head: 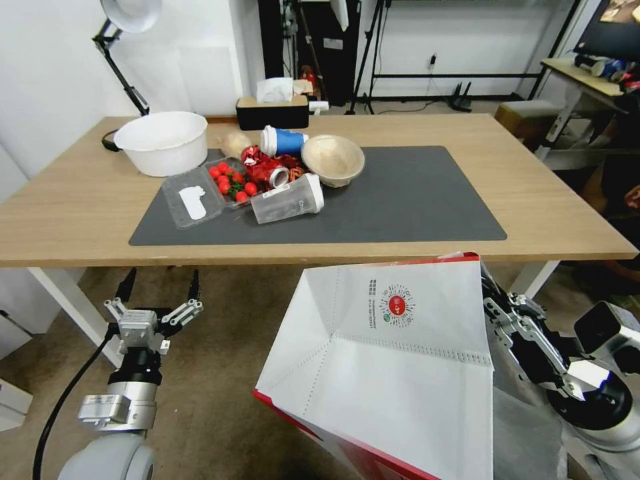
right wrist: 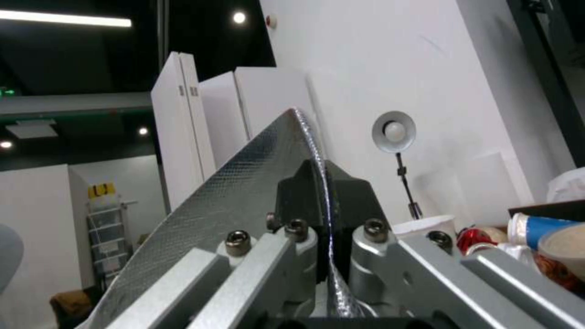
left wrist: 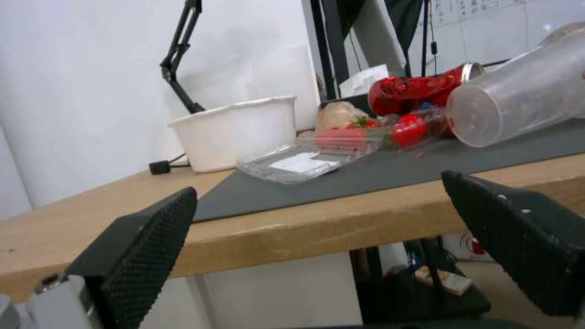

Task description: Pick up the food delivery bag from the floor and place it on the table.

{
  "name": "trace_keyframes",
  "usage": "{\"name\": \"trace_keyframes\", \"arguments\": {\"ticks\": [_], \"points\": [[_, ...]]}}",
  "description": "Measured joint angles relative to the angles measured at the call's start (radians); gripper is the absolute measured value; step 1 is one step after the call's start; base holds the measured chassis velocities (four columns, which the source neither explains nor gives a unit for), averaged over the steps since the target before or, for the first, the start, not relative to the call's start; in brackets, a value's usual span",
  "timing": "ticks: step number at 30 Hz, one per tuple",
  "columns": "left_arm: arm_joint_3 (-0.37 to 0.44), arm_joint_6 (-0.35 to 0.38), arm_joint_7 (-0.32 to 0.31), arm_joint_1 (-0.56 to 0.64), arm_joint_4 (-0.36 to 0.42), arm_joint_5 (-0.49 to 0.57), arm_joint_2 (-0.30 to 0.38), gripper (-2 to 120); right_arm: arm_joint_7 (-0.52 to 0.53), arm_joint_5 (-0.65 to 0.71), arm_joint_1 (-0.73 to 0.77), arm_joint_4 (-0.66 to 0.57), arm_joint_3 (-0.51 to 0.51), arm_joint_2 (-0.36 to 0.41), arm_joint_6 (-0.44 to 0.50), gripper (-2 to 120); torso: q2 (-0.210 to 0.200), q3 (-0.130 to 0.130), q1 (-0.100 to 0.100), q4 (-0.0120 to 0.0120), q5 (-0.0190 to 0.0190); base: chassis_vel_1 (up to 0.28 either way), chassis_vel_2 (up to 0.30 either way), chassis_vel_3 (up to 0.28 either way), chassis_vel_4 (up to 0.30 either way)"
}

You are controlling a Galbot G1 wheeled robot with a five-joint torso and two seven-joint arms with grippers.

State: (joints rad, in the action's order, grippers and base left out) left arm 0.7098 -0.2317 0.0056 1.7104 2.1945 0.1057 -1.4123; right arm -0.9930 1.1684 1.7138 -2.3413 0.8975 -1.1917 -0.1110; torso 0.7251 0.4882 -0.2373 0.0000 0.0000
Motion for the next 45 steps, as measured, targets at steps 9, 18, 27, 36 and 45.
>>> {"name": "trace_keyframes", "arguments": {"ticks": [9, 18, 27, 36, 45], "points": [[-0.002, 0.0, 0.003, 0.0, -0.004, -0.004, -0.003, 100, -0.002, -0.005, -0.005, 0.011, -0.005, -0.003, 0.001, 0, 0.038, 0.022, -0.016, 0.0, 0.0, 0.0, 0.0, 0.0, 0.0], [-0.004, -0.003, 0.003, 0.001, -0.007, -0.009, -0.006, 100, -0.01, -0.005, -0.003, 0.013, -0.004, -0.006, 0.003, 0, 0.073, 0.042, -0.03, 0.0, 0.0, 0.0, 0.0, 0.0, 0.0], [-0.006, -0.004, 0.003, 0.002, -0.005, -0.012, -0.007, 100, -0.014, -0.005, -0.003, 0.015, -0.001, -0.007, 0.005, 0, 0.119, 0.069, -0.05, 0.0, 0.0, 0.0, 0.0, 0.0, 0.0], [-0.006, -0.007, 0.002, 0.002, -0.006, -0.012, -0.007, 100, -0.019, -0.004, -0.003, 0.018, 0.0, -0.008, 0.006, 0, 0.156, 0.09, -0.066, 0.0, 0.0, 0.0, 0.0, 0.0, 0.0], [-0.008, -0.037, 0.014, -0.003, -0.008, 0.008, -0.005, 100, -0.019, -0.002, -0.004, 0.02, 0.001, -0.007, 0.007, 0, 0.19, 0.109, -0.081, 0.0, 0.0, 0.0, 0.0, 0.0, 0.0]]}}
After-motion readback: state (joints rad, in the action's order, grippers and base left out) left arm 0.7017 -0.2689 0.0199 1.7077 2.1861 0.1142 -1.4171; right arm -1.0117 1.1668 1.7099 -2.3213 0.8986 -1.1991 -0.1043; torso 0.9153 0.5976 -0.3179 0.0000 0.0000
